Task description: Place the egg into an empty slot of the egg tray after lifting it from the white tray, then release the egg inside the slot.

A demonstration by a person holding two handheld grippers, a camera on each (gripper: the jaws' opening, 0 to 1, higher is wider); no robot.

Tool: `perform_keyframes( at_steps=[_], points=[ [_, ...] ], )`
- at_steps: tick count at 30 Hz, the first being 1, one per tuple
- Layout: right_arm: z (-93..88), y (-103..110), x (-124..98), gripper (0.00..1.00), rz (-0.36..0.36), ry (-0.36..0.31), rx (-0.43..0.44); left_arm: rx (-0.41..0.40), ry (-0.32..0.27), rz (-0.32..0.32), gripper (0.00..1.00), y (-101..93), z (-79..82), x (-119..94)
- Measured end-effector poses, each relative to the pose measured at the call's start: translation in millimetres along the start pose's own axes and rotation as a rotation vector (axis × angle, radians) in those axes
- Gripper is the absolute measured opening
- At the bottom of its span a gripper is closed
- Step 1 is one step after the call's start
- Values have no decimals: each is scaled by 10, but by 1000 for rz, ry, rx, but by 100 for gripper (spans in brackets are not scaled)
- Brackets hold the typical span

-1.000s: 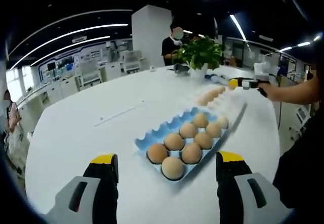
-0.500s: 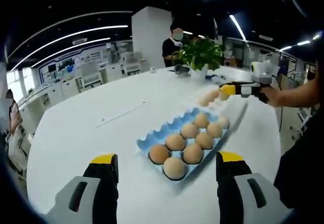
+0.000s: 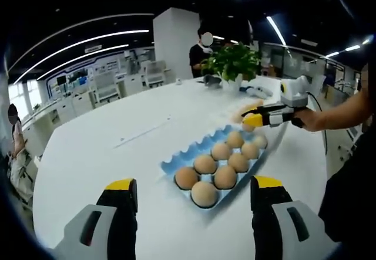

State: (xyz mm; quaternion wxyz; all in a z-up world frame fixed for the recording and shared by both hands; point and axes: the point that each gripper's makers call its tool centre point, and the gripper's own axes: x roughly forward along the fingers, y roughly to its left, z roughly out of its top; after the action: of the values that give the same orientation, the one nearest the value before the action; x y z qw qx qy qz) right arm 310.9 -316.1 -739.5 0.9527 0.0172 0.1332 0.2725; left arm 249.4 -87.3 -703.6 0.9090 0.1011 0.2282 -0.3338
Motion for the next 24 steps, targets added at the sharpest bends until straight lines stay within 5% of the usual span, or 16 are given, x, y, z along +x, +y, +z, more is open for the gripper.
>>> perform_keyframes(
  at_steps=[24],
  points=[
    [-188,88,129,27,47,53,-1,-7,4,17,81,45,-1,-15]
  ],
)
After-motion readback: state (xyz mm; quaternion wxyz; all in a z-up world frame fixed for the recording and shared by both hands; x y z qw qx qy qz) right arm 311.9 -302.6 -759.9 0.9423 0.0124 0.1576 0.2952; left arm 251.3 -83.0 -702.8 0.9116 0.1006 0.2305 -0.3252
